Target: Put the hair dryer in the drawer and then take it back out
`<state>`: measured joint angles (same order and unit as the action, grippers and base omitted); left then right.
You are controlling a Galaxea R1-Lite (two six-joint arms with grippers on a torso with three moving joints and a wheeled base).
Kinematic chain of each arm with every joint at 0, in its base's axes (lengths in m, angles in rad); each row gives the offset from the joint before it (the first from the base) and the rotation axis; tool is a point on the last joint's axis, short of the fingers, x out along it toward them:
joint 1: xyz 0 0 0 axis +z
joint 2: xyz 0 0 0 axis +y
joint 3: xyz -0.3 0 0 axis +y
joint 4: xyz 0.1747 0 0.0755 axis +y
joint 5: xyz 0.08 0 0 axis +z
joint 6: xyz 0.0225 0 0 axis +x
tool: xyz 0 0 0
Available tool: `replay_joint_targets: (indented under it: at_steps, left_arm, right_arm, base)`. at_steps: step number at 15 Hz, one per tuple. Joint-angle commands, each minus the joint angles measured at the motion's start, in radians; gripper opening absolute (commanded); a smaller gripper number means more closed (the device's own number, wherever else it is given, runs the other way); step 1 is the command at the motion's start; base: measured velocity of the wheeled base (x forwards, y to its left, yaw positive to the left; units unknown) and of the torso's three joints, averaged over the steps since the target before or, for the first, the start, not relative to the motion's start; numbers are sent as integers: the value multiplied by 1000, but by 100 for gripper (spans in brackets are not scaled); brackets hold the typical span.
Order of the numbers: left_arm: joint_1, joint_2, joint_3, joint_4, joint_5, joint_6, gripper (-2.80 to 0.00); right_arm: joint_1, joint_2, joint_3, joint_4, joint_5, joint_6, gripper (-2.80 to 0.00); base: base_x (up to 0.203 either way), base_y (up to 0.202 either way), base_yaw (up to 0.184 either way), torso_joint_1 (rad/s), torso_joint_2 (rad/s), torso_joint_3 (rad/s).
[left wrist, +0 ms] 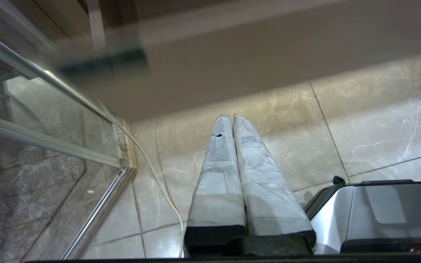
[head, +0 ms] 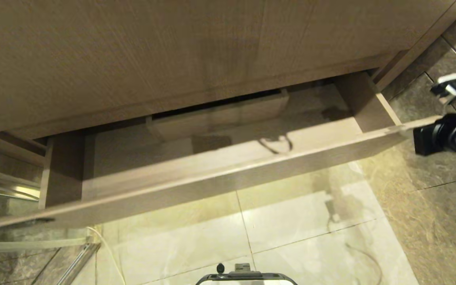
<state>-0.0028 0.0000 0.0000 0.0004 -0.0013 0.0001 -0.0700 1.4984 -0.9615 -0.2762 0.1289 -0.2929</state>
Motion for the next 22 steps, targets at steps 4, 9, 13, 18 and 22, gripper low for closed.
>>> replay_joint_targets:
  at_steps: [4,9,13,18,22]
  left_arm:
    - [0,0,2,0,0,0,-280]
    - [1,0,2,0,0,0,-280]
    - [1,0,2,0,0,0,-280]
    - [0,0,2,0,0,0,-280]
    - [0,0,2,0,0,0,-280]
  right_arm:
    - [4,-29,15,-120,-3,17,-280]
    - [4,-255,195,100,-31,-49,-280]
    - [39,-567,479,190,-102,-79,-280]
    - [98,-906,746,203,-151,-80,-280]
    - [173,-1170,917,190,-144,-64,-280]
  base:
    - [0,0,0,0,0,0]
    - [0,0,0,0,0,0]
    - [0,0,0,0,0,0]
    - [0,0,0,0,0,0]
    - [0,0,0,0,0,0]
